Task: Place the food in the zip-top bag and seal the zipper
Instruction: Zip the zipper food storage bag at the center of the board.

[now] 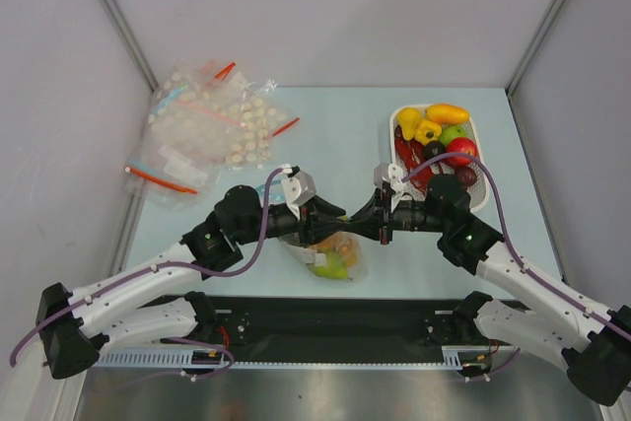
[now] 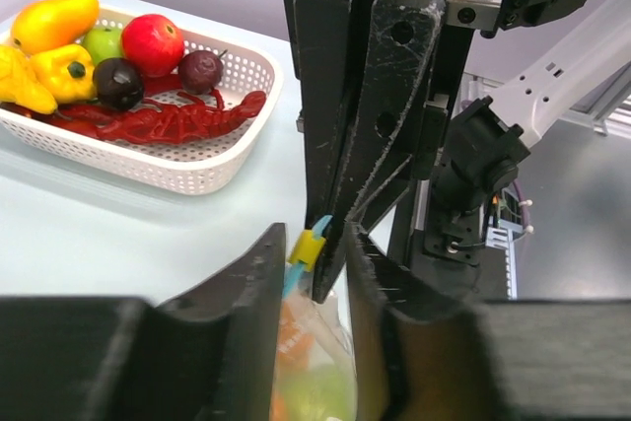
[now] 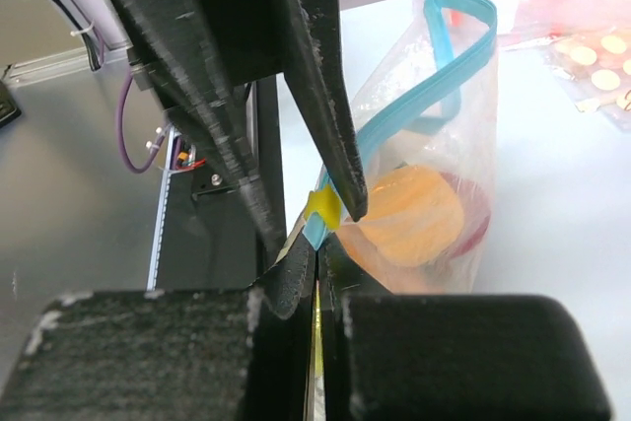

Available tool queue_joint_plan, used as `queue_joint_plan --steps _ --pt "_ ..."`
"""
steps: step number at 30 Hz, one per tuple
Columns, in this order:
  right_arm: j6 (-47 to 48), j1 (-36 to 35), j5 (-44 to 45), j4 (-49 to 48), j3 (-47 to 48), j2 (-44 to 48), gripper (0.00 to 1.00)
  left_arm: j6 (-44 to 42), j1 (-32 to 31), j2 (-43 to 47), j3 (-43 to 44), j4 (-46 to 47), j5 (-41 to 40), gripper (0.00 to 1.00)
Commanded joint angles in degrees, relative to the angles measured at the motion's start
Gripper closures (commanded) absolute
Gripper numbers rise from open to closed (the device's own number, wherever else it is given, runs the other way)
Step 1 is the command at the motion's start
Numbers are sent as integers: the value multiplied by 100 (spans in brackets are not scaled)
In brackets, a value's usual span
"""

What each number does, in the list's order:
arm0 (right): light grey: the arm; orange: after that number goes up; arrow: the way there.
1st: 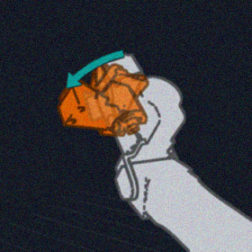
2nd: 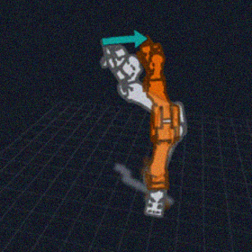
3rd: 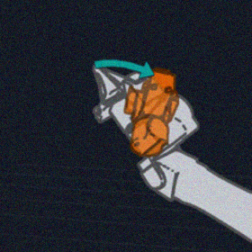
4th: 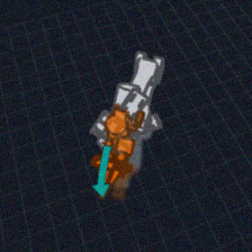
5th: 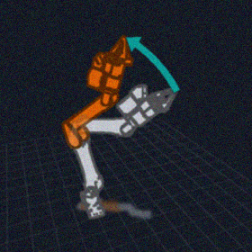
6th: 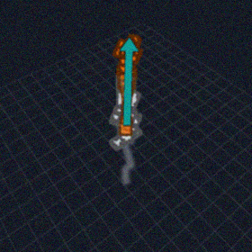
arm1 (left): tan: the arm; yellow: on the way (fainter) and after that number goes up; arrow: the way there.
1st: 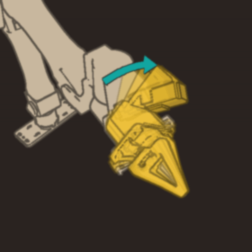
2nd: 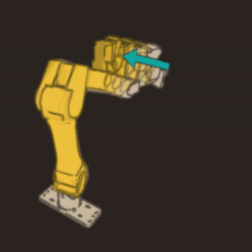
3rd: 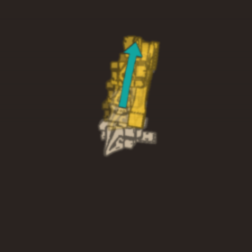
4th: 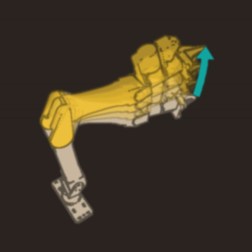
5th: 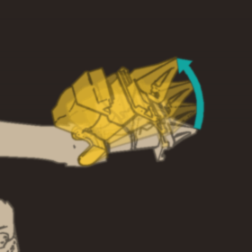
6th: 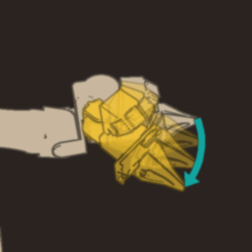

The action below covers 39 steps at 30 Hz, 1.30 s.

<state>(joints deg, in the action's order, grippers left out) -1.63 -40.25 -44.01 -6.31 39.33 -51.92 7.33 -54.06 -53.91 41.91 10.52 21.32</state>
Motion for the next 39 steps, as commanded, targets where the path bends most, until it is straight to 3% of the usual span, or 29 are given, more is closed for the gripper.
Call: queue_joint_plan --steps 1,6,12,13,18,31,39 --pt "-145 78 -116 -617 57 156 100 -83 -61 -32 221 -112 109 62" --pt "-206 131 -204 -705 22 174 100 -92 -87 38 195 -95 83 59" --pt "-294 193 -319 -811 -31 200 100 -109 -96 -14 238 -147 57 81" --pt "-285 193 -345 -811 -22 200 100 -101 -96 -6 239 -156 56 90" --pt "-206 193 -328 -706 4 191 100 -83 -96 126 177 -121 -102 99" --pt "-215 237 40 -775 -118 480 100 -92 -104 241 160 -165 -330 100" --pt "-786 763 375 -1460 -593 1043 100 -100 -113 223 186 -209 -445 100"
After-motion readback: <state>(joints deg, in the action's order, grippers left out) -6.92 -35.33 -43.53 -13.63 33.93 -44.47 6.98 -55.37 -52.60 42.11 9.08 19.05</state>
